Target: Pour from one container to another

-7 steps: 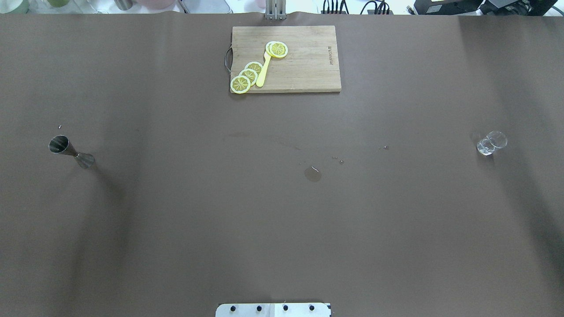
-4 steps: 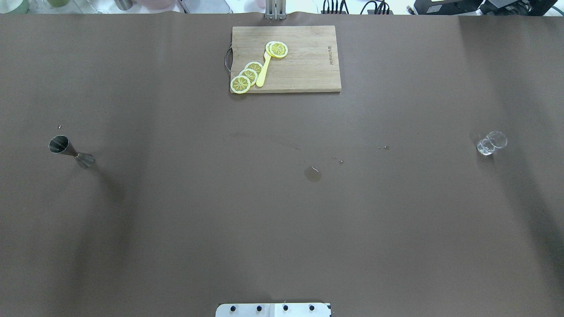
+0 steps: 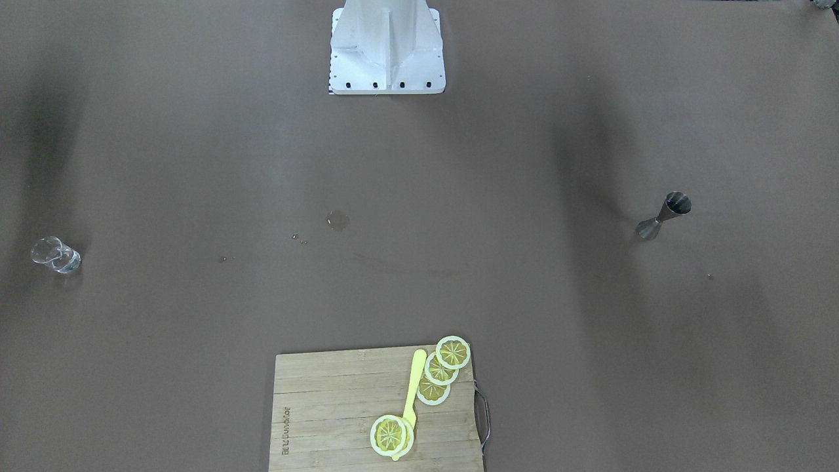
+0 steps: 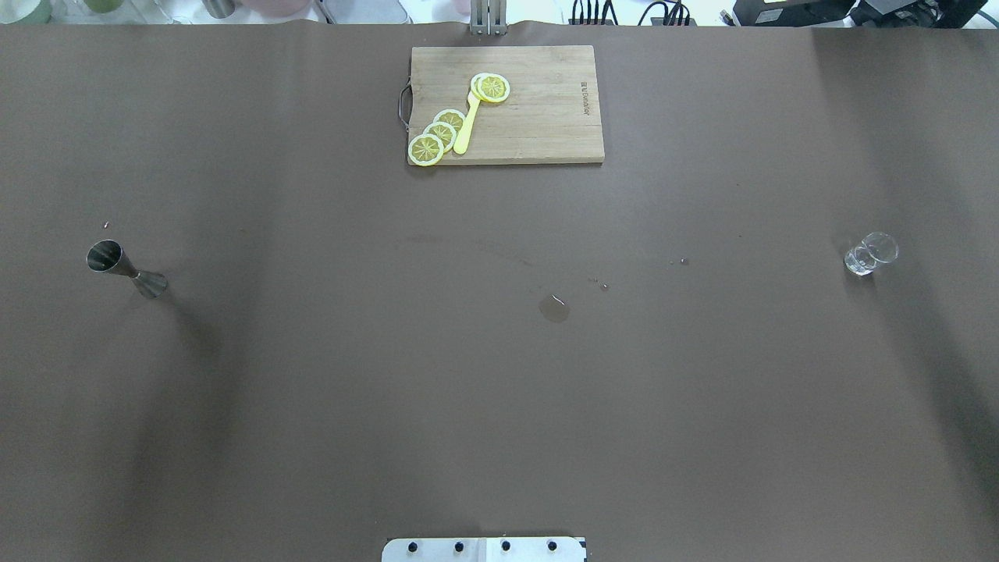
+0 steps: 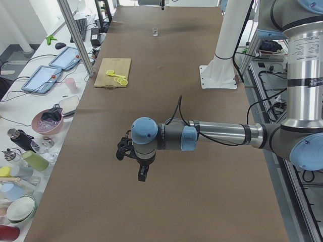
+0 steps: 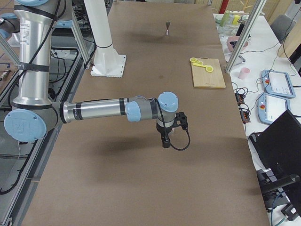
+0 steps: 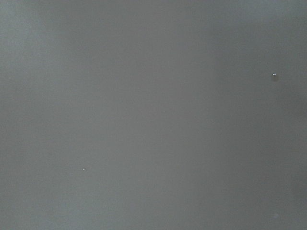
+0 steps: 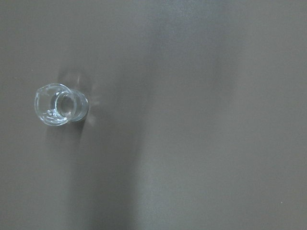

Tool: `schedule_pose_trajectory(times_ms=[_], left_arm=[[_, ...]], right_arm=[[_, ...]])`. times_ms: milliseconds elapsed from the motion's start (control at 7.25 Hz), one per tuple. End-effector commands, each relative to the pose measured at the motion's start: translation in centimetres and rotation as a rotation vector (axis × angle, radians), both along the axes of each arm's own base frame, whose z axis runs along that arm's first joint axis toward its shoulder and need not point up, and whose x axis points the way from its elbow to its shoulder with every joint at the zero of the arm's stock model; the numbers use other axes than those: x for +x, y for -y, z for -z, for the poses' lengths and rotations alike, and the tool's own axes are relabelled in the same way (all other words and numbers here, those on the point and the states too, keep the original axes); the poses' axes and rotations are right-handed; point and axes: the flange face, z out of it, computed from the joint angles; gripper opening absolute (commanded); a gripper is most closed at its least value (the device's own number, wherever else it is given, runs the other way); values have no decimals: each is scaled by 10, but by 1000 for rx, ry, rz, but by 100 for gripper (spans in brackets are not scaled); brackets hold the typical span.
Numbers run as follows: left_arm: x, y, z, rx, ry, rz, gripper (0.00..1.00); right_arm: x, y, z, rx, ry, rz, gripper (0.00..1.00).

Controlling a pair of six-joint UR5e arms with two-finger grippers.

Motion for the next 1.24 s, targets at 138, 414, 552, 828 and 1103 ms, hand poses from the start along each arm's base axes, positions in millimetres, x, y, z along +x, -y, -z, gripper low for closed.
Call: schedule_pose_trajectory(times_ms=[138, 414, 552, 828, 1103], left_arm=[[0, -1, 3, 13, -2, 2, 99], [-1, 1, 2, 9, -2, 3, 99], [-1, 0, 6, 22, -3, 3, 99], [-2, 4, 11, 64, 1, 7, 99], [-2, 16, 33, 125, 1, 35, 99]], right_arm=[[-1, 7, 24, 81, 4, 21, 100], [-6, 6, 6, 127, 0, 98, 100], [-20, 7, 9, 180, 4, 150, 100], [-52, 9, -3, 263, 31, 221, 100], [-76, 5, -14, 447, 74, 284, 100]])
